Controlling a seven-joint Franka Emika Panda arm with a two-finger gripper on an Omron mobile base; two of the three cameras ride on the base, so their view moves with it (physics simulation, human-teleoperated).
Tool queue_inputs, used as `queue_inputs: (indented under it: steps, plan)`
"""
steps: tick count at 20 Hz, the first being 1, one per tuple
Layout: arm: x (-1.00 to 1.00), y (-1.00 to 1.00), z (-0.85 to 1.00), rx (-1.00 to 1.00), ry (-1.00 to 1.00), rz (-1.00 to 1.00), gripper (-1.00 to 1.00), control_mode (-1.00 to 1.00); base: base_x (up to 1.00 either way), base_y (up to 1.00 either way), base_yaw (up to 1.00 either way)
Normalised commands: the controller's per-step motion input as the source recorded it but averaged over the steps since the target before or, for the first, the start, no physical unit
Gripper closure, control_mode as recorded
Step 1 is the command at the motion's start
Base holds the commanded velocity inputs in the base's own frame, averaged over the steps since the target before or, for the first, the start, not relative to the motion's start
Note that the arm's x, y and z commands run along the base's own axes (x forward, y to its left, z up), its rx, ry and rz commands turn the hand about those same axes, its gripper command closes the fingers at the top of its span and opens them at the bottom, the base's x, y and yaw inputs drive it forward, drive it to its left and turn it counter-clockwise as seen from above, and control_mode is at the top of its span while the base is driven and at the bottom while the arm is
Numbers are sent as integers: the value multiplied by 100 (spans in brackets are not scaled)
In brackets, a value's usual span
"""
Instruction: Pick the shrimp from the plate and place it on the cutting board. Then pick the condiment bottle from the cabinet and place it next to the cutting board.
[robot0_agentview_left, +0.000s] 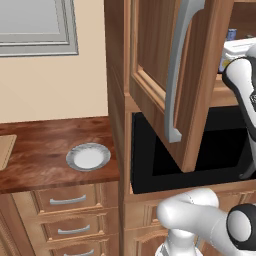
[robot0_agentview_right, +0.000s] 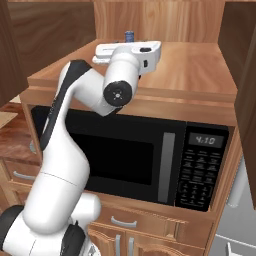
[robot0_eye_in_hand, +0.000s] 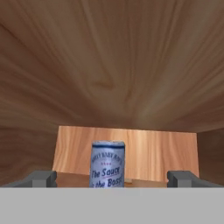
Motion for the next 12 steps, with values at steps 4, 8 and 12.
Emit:
queue_inputs:
  steps: [4, 8, 12]
  plan:
    - [9, -1, 0, 0, 0, 0, -100, -100, 0, 0, 0]
    - [1, 0, 0, 0, 0, 0, -100, -100, 0, 0, 0]
    - [0, 0, 0, 0, 0, 0, -100, -100, 0, 0, 0]
